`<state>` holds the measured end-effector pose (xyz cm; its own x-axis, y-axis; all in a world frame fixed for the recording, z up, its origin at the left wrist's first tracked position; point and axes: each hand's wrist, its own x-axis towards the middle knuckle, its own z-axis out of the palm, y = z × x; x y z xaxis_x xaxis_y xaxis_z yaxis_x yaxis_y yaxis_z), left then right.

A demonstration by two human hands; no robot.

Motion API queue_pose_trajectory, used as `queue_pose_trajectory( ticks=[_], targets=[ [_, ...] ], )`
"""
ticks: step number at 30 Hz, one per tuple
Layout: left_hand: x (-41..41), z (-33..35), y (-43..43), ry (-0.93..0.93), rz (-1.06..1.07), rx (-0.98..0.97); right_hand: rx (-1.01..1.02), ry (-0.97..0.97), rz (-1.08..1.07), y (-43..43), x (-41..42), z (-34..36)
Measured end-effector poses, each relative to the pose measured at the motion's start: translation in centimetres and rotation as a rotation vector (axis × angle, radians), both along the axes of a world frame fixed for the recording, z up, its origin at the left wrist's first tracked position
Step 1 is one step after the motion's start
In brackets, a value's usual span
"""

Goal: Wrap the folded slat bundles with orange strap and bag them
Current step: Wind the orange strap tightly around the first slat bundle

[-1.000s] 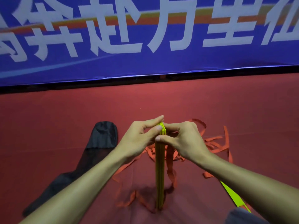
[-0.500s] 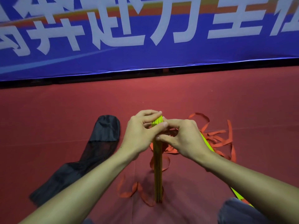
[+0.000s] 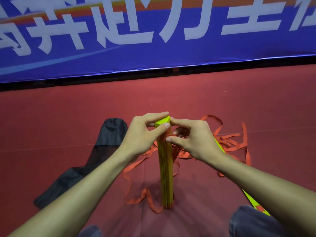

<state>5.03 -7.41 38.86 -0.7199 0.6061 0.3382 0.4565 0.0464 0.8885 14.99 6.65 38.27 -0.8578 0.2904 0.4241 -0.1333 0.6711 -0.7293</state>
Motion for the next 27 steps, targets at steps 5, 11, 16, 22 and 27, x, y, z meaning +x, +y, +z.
queue_pose_trajectory(
  ticks=[5,11,16,22,27],
  targets=[
    [-0.3,0.3,-0.4,0.081,0.041,0.008,0.035,-0.009,0.014,0.4,-0.4,-0.2],
    [-0.7,-0.3,-0.6,0.07,-0.024,0.042,0.061,0.016,0.001,1.3,-1.3,-0.9],
    [-1.2,-0.4,-0.7,0.041,-0.004,0.056,0.094,-0.015,0.0,2.2,-1.6,-1.3],
    [-1.0,-0.3,-0.8,0.025,-0.009,0.049,0.166,-0.025,0.031,2.7,-1.3,-1.4],
    [-0.6,-0.1,-0.7,0.025,-0.019,0.033,0.256,-0.01,0.037,3.6,-0.8,-0.9]
  ],
)
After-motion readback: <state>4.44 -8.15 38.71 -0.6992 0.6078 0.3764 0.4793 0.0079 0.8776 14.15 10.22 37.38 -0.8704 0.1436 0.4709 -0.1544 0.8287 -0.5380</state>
